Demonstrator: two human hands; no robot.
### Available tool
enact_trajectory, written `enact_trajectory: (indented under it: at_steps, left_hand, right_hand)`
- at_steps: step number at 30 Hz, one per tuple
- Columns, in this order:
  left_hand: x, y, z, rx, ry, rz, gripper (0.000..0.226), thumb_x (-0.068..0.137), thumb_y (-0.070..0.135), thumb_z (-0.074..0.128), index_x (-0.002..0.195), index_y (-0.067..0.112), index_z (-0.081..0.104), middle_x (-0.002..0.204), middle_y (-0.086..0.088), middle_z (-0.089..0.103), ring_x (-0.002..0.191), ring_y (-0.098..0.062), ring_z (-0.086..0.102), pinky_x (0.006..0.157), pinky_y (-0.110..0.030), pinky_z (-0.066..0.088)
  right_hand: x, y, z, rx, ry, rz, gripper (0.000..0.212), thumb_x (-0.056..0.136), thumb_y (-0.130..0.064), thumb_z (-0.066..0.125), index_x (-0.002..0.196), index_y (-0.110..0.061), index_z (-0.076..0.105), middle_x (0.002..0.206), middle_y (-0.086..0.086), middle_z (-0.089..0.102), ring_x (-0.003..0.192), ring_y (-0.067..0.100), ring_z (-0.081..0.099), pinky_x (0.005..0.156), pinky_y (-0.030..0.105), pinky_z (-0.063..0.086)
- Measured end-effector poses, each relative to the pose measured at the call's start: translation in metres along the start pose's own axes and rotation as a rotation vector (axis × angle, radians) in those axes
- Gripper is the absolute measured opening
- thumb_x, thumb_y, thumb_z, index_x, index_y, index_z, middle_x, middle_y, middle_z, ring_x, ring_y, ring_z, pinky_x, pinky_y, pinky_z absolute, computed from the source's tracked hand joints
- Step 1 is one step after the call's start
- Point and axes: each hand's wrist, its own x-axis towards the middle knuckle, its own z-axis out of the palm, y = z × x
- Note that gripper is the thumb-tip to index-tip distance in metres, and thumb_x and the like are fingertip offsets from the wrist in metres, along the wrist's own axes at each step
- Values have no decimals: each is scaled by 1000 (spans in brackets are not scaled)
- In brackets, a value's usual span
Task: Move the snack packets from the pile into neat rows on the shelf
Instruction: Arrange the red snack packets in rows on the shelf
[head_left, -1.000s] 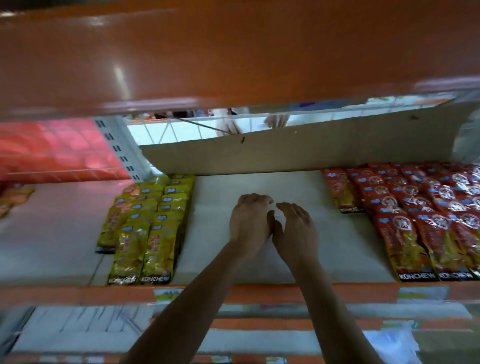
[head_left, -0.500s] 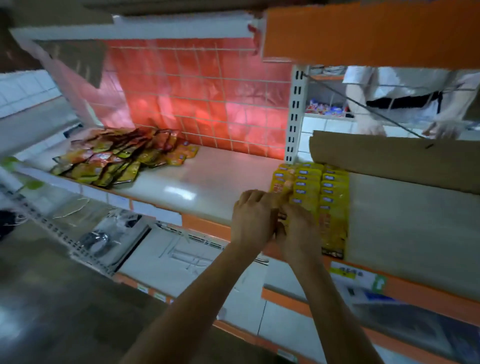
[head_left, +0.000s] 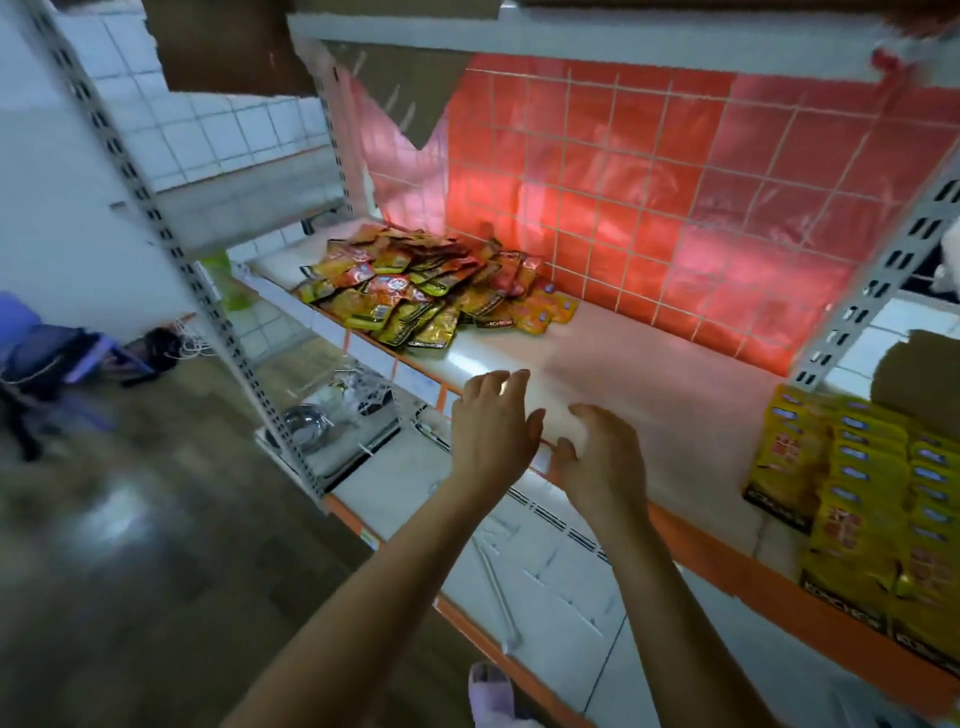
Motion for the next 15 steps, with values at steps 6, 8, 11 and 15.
enact_trajectory:
  at_steps: [6, 8, 11, 15]
  left_hand:
    - [54, -72, -5, 88, 8, -153, 48, 92, 37, 58, 131, 11, 51, 129, -11, 56, 121, -34, 45, 92, -43, 41]
    - [76, -96, -8, 116, -7, -214, 44, 91, 35, 58, 127, 11, 54, 125, -12, 57, 118, -34, 46, 91, -43, 41]
    - [104, -129, -8, 133, 5, -280, 34, 86, 27, 64, 113, 7, 61, 114, -16, 61, 109, -38, 50, 84, -44, 43]
    - [135, -164, -5, 162, 47, -364, 35, 84, 22, 62, 115, 5, 61, 116, -17, 60, 106, -38, 50, 81, -44, 42]
  right_hand:
    - [67, -40, 61, 46, -84, 14, 41, 89, -16, 60, 129, -14, 54, 130, 6, 58, 121, 27, 48, 99, 31, 36]
    - [94, -56, 79, 79, -121, 29, 41, 90, -18, 60, 129, -14, 52, 127, 8, 59, 118, 28, 50, 97, 34, 37]
    - [128, -75, 103, 121, -160, 47, 39, 90, -20, 59, 127, -12, 51, 122, 8, 61, 115, 30, 52, 93, 35, 39]
    - [164, -89, 124, 126, -129, 48, 40, 90, -22, 60, 127, -10, 51, 121, 11, 60, 115, 32, 53, 92, 35, 40]
